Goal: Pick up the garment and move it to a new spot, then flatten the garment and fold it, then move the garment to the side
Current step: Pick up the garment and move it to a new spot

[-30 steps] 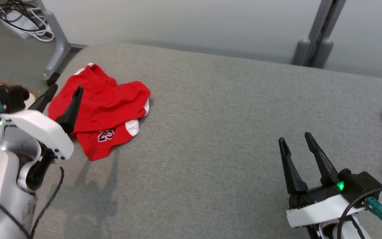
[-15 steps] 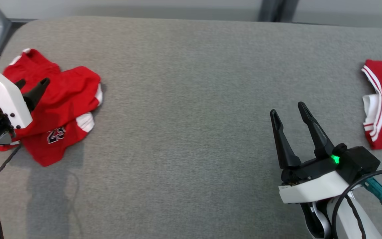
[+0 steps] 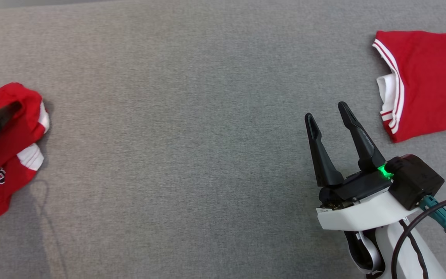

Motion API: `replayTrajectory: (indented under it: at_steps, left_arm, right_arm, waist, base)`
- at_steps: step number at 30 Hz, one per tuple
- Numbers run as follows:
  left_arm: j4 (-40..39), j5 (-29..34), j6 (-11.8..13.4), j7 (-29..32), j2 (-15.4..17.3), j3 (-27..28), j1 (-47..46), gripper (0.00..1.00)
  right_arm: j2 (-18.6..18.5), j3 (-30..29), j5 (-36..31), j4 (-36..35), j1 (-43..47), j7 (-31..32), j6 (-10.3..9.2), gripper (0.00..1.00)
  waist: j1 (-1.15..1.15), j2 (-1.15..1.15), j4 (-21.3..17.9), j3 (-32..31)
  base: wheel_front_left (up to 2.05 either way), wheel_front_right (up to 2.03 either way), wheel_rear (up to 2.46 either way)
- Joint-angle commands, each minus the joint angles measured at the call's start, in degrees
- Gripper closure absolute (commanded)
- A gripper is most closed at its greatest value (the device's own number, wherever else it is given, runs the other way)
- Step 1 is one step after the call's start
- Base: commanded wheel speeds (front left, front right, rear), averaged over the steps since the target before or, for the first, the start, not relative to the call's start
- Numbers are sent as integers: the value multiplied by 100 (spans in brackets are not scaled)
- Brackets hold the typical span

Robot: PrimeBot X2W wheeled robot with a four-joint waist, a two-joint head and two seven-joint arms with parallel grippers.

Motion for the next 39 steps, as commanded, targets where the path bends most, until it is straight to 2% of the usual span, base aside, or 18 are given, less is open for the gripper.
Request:
replayTrajectory:
  at_steps: [1, 4, 5, 6, 9, 14, 24, 34, 39]
  left_arm:
    - [165, -27, -11, 67, 44, -47, -61, 0]
    - [320, 2, -11, 182, 83, -163, -106, 2]
    - [338, 22, -11, 166, 98, -196, -129, 32]
    - [338, 22, -11, 166, 98, -196, -129, 32]
    - [380, -5, -11, 154, 95, -269, -153, 100]
    - [249, -35, -11, -139, 140, -397, -156, 100]
    - [-34, -171, -11, -328, 206, -760, -41, 100]
    - [-1005, -166, -11, -704, 575, -1483, 99, 100]
    - [-1730, -186, -11, -934, 805, -1872, 148, 100]
  right_arm:
    - [-22, 38, 63, -34, -37, -20, 2, 0]
    - [-21, 33, 95, -52, -42, -20, 2, 0]
    - [-21, 27, 91, -55, -39, -20, 2, 0]
    - [-21, 27, 91, -55, -39, -20, 2, 0]
    - [-20, 28, 101, -30, -18, -20, 2, 0]
    - [-21, 16, 120, 3, 12, -20, 2, 0]
    - [-23, 30, 109, 124, 86, -20, 2, 0]
    - [-23, -54, 165, 246, 332, -20, 2, 0]
    - [-22, -139, 172, 251, 505, -20, 2, 0]
  waist:
    - [0, 0, -147, 90]
    - [0, 0, -221, 115]
    - [0, 0, -235, 121]
    - [0, 0, -235, 121]
    - [0, 0, -263, 123]
    - [0, 0, -246, 54]
    - [0, 0, -115, -252]
    - [0, 0, -42, -897]
    - [0, 0, -21, -1165]
  base:
    - [0, 0, 0]
    - [0, 0, 0]
    - [0, 0, 0]
    - [0, 0, 0]
    - [0, 0, 0]
    - [0, 0, 0]
    - [0, 0, 0]
    - [0, 0, 0]
    - [0, 0, 0]
